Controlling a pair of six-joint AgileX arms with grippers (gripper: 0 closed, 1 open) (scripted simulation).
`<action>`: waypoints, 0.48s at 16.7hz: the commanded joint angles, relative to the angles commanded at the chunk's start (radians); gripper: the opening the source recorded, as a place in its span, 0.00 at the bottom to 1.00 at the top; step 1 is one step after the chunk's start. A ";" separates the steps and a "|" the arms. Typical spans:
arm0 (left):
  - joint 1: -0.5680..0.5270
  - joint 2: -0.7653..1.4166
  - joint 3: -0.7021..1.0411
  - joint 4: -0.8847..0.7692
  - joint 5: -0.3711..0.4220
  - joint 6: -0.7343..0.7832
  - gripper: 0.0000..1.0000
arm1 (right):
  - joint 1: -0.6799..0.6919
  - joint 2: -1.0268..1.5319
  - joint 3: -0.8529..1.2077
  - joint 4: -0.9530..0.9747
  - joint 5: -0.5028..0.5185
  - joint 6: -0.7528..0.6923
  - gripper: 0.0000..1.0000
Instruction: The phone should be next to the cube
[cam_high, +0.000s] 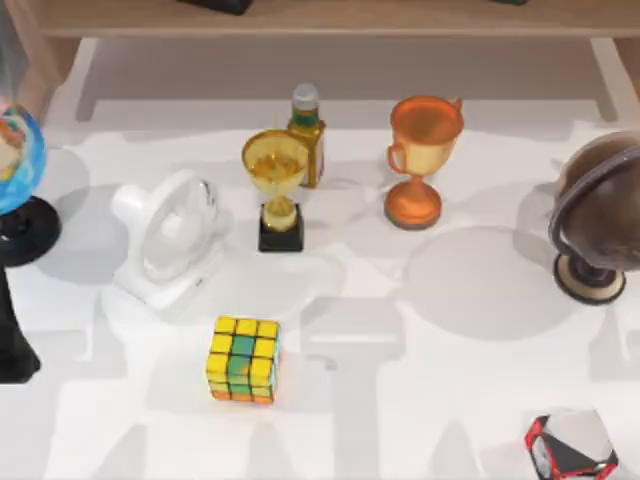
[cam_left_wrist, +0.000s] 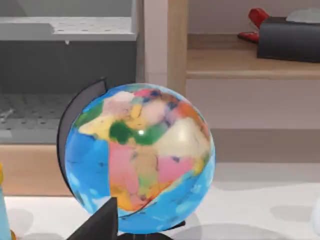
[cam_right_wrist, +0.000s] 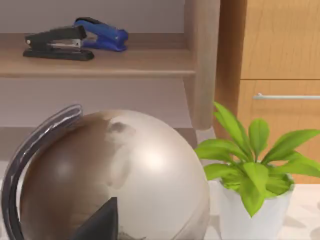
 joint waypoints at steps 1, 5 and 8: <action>0.000 0.000 0.000 0.000 0.000 0.000 1.00 | 0.000 0.000 0.000 0.000 0.000 0.000 1.00; 0.000 0.000 0.000 0.000 0.000 0.000 1.00 | -0.042 0.066 0.043 -0.055 0.000 -0.021 1.00; 0.000 0.000 0.000 0.000 0.000 0.000 1.00 | -0.133 0.226 0.133 -0.169 0.000 -0.065 1.00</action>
